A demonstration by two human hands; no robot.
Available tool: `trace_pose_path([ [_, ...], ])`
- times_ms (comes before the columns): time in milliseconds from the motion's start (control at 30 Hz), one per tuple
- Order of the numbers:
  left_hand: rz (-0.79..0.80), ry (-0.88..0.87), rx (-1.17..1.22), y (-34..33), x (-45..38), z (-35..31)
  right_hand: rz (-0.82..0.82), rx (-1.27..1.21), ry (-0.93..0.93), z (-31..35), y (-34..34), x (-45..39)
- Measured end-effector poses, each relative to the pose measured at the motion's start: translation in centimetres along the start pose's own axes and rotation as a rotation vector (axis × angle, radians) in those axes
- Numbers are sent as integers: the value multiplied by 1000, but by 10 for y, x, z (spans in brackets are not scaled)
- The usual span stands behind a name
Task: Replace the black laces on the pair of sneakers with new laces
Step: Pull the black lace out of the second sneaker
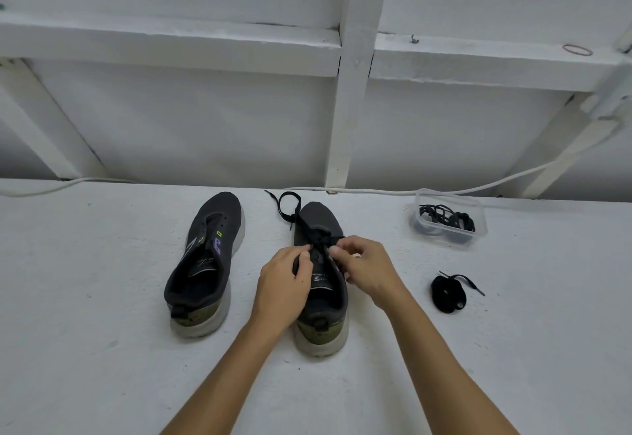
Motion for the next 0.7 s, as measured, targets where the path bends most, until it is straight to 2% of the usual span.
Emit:
trace_pose_path([
  [67, 10, -3, 8, -1, 0, 0, -231, -47, -3, 0, 12, -10],
  [133, 16, -2, 11, -1, 0, 0, -467, -231, -62, -1, 28, -15],
  [167, 17, -2, 9, 0, 0, 0, -531, -301, -86, -3, 33, -15],
  [233, 13, -5, 7, 0, 0, 0, -506, -271, -151, -7, 34, -11],
  [300, 10, -5, 6, 0, 0, 1, -327, -117, -200, -4, 24, -3],
  [367, 1, -10, 3, -1, 0, 0, -66, -3, -163, 1, 8, 7],
  [400, -4, -11, 2, 0, 0, 0, 22, 8, -122, 3, 1, 10],
  [433, -7, -12, 0, 0, 0, 1, 44, 1, -80, 5, -2, 11],
  [533, 3, -11, -4, 0, 0, 2, -123, -72, -40, 5, 3, 2],
  [633, 12, -13, 13, -1, 0, 1, -385, -265, -153, -4, 15, -7],
  [700, 16, -12, 17, -1, 0, 1, -444, -294, -197, -9, 20, -7],
])
Point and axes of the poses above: each hand's wrist, its own x-axis away from the middle knuckle, its own y-axis out of the back of the hand, z = x × y, the point moved 3 cm from there along -x, towards the middle knuckle, and after that the axes turned 11 degrees about x, right-handed, at the moved point
